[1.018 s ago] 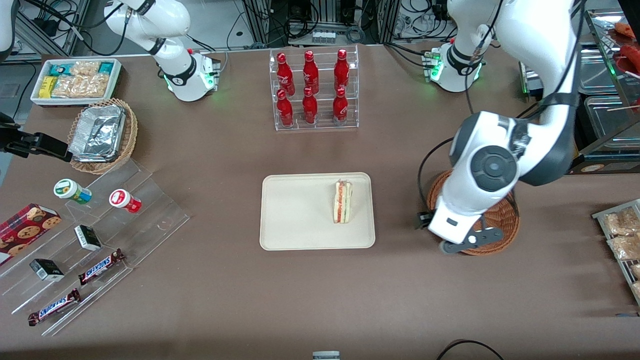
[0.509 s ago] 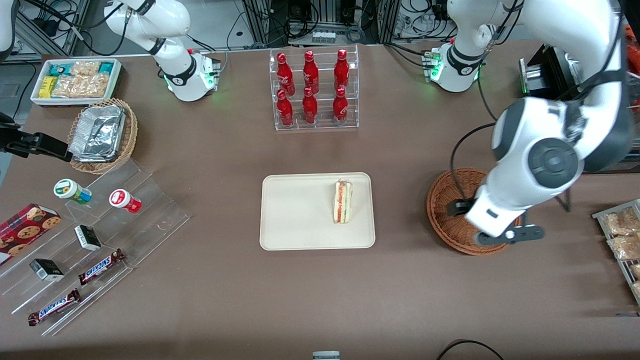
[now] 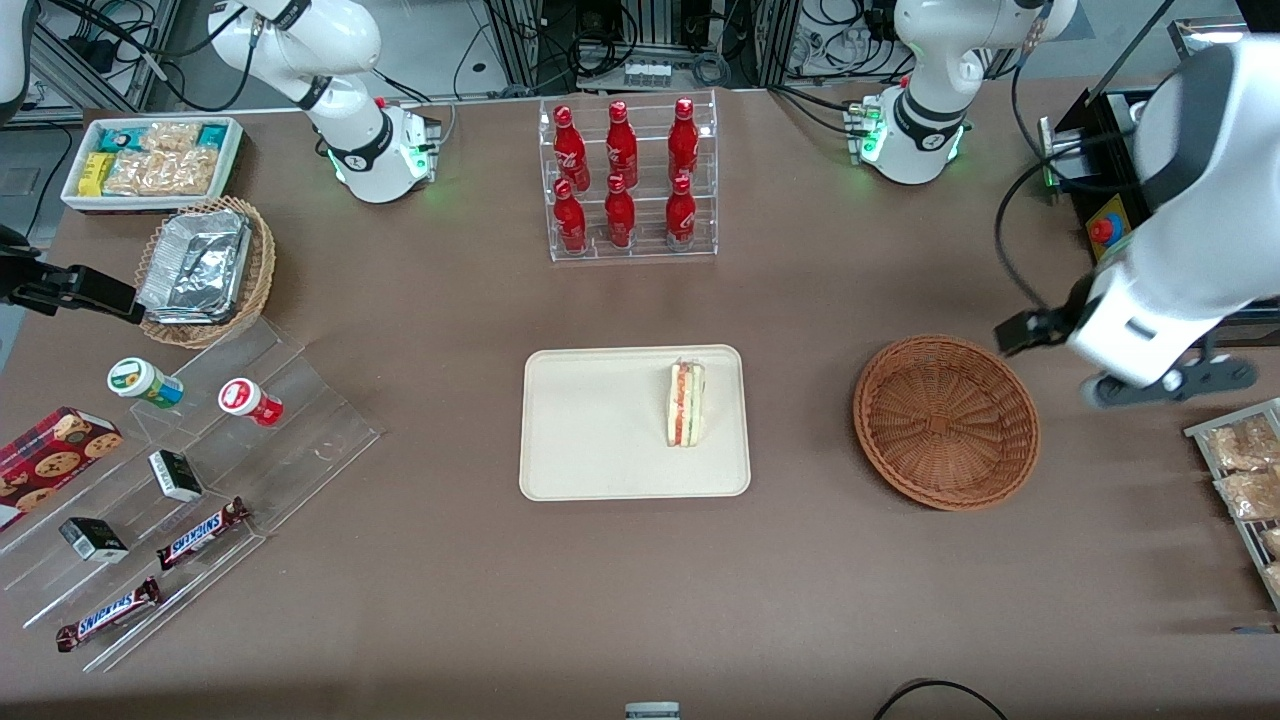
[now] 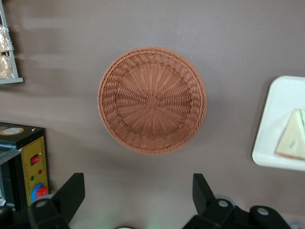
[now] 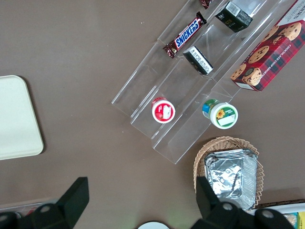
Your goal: Place sandwich from basket to tray
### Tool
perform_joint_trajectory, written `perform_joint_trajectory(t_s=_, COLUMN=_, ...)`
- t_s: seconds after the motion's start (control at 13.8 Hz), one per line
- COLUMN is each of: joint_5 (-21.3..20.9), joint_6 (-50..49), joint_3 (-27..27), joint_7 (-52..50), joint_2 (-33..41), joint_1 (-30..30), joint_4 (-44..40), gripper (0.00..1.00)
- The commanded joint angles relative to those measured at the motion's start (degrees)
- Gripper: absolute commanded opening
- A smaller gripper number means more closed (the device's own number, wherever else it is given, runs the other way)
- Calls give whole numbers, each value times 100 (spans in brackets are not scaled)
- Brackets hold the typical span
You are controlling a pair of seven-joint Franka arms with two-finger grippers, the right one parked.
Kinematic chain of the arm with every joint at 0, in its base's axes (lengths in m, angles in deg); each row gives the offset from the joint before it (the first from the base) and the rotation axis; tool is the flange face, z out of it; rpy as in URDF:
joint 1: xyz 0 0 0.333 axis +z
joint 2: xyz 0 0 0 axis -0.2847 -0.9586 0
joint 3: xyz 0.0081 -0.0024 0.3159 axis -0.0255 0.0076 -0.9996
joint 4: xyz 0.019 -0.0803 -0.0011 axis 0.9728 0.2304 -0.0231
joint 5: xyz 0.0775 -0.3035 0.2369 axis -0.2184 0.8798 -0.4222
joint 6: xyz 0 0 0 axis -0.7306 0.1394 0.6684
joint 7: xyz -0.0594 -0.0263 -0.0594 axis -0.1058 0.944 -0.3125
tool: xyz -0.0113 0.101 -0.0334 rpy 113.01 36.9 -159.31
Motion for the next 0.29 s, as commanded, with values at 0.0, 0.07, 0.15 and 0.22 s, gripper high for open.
perform_joint_trajectory(t_s=0.0, joint_5=290, joint_6=-175, joint_3=154, joint_7=451, joint_2=295, joint_1=496, joint_4=122, gripper=100)
perform_joint_trajectory(t_s=0.07, joint_5=290, joint_6=-201, joint_3=145, joint_7=557, joint_2=313, joint_1=515, joint_4=130, gripper=100)
perform_joint_trajectory(t_s=0.15, joint_5=290, joint_6=-202, joint_3=128, joint_7=584, joint_2=313, joint_1=515, joint_4=122, gripper=100)
perform_joint_trajectory(t_s=0.22, joint_5=290, joint_6=-202, joint_3=110, joint_7=584, joint_2=313, joint_1=515, joint_4=122, gripper=100)
